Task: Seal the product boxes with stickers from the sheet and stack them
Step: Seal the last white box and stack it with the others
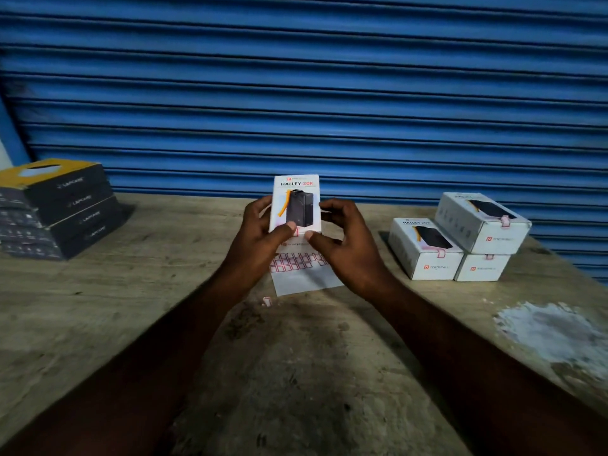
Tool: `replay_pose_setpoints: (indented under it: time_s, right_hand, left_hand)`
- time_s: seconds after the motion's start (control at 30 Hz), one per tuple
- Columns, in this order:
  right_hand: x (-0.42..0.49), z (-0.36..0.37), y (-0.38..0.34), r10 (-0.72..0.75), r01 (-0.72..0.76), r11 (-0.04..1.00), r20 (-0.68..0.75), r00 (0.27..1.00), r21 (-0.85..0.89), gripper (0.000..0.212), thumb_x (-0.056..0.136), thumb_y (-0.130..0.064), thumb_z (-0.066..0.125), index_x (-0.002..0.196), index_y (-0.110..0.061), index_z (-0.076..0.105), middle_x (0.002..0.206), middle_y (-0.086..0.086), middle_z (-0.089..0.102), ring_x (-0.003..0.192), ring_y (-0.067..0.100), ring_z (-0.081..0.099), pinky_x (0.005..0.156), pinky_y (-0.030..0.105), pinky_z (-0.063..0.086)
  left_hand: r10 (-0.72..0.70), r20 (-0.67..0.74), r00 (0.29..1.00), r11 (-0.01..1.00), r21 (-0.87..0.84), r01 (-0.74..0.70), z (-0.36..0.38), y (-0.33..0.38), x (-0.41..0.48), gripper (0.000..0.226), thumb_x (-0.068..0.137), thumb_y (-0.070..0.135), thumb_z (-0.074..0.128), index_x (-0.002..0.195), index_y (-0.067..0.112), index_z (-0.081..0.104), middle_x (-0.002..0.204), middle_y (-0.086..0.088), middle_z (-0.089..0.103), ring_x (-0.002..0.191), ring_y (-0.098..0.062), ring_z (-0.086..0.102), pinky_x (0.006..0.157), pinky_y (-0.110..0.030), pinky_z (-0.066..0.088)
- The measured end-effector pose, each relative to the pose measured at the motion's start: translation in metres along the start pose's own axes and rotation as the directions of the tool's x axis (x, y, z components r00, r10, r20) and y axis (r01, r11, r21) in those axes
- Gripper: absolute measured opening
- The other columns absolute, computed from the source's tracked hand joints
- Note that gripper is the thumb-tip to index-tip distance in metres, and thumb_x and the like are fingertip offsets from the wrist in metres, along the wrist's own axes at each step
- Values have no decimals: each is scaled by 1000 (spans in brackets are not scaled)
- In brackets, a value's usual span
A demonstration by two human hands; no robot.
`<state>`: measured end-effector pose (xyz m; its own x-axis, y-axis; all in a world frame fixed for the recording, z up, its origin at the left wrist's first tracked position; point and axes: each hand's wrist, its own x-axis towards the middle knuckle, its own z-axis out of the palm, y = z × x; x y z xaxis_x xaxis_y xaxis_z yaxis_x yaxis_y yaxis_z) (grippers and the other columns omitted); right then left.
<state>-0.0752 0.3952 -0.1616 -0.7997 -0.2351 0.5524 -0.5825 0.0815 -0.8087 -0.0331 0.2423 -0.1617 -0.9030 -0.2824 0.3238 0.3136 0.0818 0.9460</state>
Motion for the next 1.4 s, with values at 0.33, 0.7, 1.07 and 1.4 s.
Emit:
replay_pose_setpoints:
  time_s: [0.33, 0.7, 1.07, 1.4]
  right_hand:
    - [-1, 1, -4, 141, -134, 984, -55, 988, 117, 45, 88, -25, 72, 122, -15, 44, 123, 1, 59, 108, 6, 60, 85, 19, 52]
    - [-4, 1, -8, 289, -293, 953, 59, 956, 77, 51, 81, -55, 66, 119, -22, 64, 112, -5, 72, 101, 12, 69, 97, 41, 53]
    - [4, -14, -8, 268, -331, 905, 247, 931, 266, 37, 93, -27, 58, 123, -5, 57, 115, 11, 69, 99, 22, 69, 72, 22, 56]
    - [6, -7, 2, 117, -132, 969, 82, 990, 211, 35, 81, -21, 58, 115, -28, 59, 109, 9, 65, 98, 23, 65, 80, 41, 56]
  left_hand:
    - [-52, -4, 999, 977, -205, 50, 3, 0, 3, 50, 74, 7, 55, 123, 17, 51, 118, 4, 70, 102, -19, 67, 74, -34, 53]
    - [10, -79, 997, 994, -109, -19, 1, 5, 4, 45, 89, 1, 69, 130, 12, 53, 115, -6, 65, 101, -14, 65, 79, -24, 57]
    - [-187, 93, 978, 951, -231, 204, 1, 8, 0, 32, 88, 16, 70, 118, 19, 61, 111, -4, 74, 100, -24, 72, 82, -43, 59]
    - [-128, 132, 983, 978, -145, 147, -7, 10, 5, 61, 83, -9, 68, 136, 16, 51, 123, -8, 69, 110, -25, 69, 79, -35, 60]
